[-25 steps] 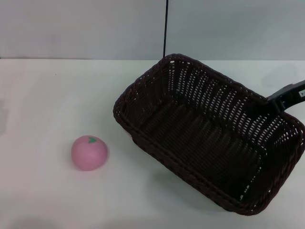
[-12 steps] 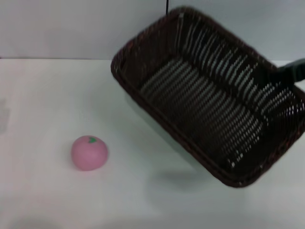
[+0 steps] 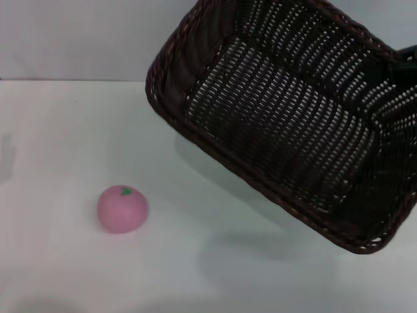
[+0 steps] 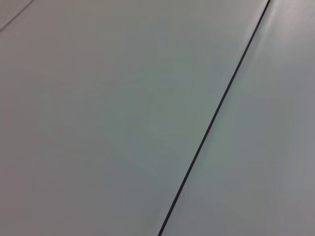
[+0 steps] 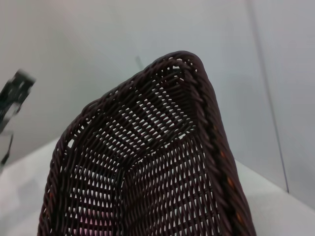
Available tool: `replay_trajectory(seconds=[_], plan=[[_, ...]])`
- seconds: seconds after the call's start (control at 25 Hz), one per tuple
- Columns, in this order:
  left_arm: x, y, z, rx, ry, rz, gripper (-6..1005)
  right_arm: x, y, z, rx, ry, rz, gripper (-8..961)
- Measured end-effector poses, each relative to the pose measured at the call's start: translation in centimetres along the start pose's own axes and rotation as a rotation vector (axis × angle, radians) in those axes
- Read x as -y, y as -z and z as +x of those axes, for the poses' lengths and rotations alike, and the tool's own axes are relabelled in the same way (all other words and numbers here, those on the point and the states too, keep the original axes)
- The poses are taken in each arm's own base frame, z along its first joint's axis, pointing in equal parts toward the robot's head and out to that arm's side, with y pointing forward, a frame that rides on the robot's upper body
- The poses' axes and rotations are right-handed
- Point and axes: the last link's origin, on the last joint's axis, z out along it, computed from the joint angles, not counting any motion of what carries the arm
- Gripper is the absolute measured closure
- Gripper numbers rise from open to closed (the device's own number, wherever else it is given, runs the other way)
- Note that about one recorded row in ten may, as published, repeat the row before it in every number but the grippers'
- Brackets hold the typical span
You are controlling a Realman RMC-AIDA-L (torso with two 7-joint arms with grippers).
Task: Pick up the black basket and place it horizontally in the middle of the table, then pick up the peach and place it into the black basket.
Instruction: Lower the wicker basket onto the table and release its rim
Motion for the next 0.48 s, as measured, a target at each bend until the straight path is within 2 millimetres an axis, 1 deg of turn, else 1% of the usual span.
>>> replay_trajectory(seconds=[0.04,0.08,0.2,0.24,0.28,0.32,0.36,0.4,0.44,0.48], plan=[[-0.1,0.0,0.0,0.000,0.003,-0.005,213,-0.2,0.2,-0.7,-0.013,0.094,-0.017,747],[-0.1,0.0,0.0,0.000,0.003,-0.005,213,-0.2,0.2,-0.7,-0.013,0.094,-0.017,745],[-0.5,0.0,-0.1,-0.001,0.015,-0.025,214,-0.4,0.0,-2.0,-0.013,0.245,-0.028,736],[-0.6,0.0,-0.2,0.001,0.018,-0.029,214,-0.3,-0.4,-2.8,-0.025,0.302,-0.031,733],[-0.8,0.0,-0.3,0.005,0.023,-0.036,214,-0.3,-0.4,-2.8,-0.025,0.302,-0.031,730],[-0.8,0.0,-0.3,0.007,0.025,-0.038,214,-0.3,-1.3,-3.4,-0.057,0.352,-0.031,727],[-0.9,0.0,-0.3,0.010,0.026,-0.042,213,-0.3,-1.3,-3.4,-0.057,0.352,-0.031,724],[-0.9,0.1,-0.4,0.013,0.027,-0.045,213,-0.2,-1.8,-3.7,-0.077,0.372,-0.030,721],[-1.0,0.1,-0.4,0.015,0.027,-0.050,213,-0.3,-3.0,-3.9,-0.119,0.412,-0.033,718],[-1.1,0.2,-0.4,0.016,0.028,-0.058,213,-0.3,-3.0,-3.9,-0.119,0.412,-0.033,715]])
